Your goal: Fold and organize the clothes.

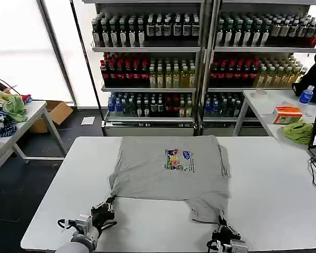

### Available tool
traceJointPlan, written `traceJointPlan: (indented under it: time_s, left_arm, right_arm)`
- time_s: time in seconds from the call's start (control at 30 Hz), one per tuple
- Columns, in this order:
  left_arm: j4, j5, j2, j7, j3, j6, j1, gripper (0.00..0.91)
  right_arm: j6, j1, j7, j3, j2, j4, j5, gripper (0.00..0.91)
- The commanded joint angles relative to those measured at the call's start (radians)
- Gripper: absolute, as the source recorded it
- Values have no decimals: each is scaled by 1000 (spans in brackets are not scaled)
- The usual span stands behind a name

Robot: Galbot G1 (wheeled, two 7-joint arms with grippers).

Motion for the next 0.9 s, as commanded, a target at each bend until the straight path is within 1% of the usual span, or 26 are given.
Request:
traceJointPlan:
  time_s: [0.03, 0.2, 0.47, 0.7, 0.9]
  left_arm:
    - [-33, -7, -3, 2, -3, -62, -20, 0]
    - [-39, -18, -6, 3, -10, -86, -36, 0]
    - [-2, -31, -7, 1, 9, -104, -99, 0]
    - [45, -40, -8, 0, 27, -109, -165, 0]
    - [77, -47, -2, 3, 30, -109, -194, 0]
  right_arm:
    - [21, 41, -30, 17, 2, 32, -34, 0]
    - [33, 73, -53, 23, 22, 27, -79, 0]
    - [42, 142, -86, 40, 37, 3, -114, 0]
    - [34, 232, -106, 56, 34, -37, -114, 0]
    - [11, 332, -109, 54, 35, -80, -103, 0]
